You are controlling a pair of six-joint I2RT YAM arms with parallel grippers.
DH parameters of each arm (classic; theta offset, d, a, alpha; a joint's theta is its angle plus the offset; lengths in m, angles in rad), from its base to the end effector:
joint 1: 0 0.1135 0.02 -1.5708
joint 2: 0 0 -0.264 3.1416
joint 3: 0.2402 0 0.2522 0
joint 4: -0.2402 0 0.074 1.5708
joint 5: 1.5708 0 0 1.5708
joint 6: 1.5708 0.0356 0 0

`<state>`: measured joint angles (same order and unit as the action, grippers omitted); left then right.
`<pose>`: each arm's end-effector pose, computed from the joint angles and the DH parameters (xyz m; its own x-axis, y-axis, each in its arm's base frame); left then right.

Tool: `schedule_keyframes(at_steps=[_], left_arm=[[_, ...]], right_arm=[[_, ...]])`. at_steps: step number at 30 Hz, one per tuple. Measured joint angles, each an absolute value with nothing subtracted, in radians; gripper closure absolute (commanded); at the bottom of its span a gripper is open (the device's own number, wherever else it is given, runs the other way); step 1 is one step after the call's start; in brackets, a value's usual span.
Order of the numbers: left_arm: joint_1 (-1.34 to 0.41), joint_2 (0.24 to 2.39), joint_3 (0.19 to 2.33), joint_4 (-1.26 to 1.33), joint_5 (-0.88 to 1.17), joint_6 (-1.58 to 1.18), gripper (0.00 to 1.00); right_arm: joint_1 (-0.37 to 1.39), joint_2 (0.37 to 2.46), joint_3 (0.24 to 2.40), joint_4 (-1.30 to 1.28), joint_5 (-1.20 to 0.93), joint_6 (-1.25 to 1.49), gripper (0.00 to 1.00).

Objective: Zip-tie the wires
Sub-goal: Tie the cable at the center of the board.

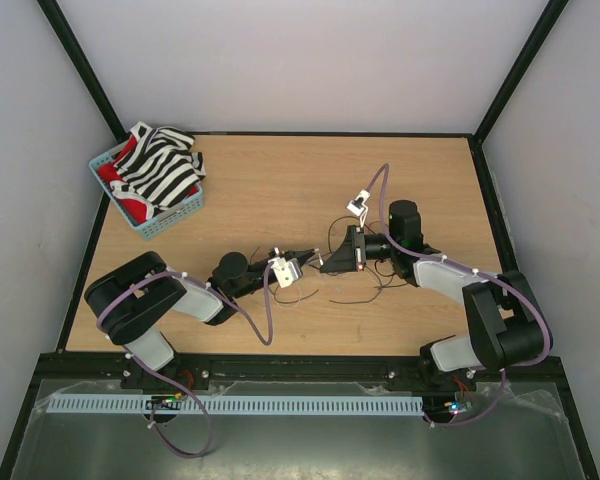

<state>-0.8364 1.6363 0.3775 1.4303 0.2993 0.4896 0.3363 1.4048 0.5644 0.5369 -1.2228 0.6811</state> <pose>0.1772 -0.2119 0.1807 0.5260 0.0879 -0.8459 0.7440 0.4344 0.5078 0.2407 0.1196 0.2057 -0.8232 -0.0603 -0.5645 -0.5677 0.0822 0.8191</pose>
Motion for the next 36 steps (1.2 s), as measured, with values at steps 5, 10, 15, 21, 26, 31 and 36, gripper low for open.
schedule_keyframes(at_steps=[5,10,15,21,26,31,36], left_arm=[[-0.836,1.637,0.377,1.431,0.3,0.49,1.0],[-0.837,1.644,0.377,1.43,0.3,0.49,1.0],[-0.837,1.646,0.377,1.431,0.304,0.49,1.0],[-0.837,1.646,0.377,1.431,0.307,0.489,1.0],[-0.837,1.646,0.377,1.431,0.307,0.487,1.0],[-0.837,1.646,0.377,1.431,0.307,0.485,1.0],[-0.837,1.646,0.377,1.431,0.307,0.485,1.0]], right_arm=[[0.341,1.405,0.564,0.546,-1.224,0.685,1.0],[0.343,1.405,0.564,0.548,-1.224,0.69,1.0],[0.345,1.405,0.564,0.548,-1.223,0.693,1.0],[0.347,1.412,0.564,0.553,-1.224,0.699,1.0],[0.347,1.422,0.564,0.556,-1.224,0.702,1.0],[0.347,1.422,0.559,0.563,-1.223,0.702,1.0],[0.347,1.422,0.55,0.564,-1.223,0.702,1.0]])
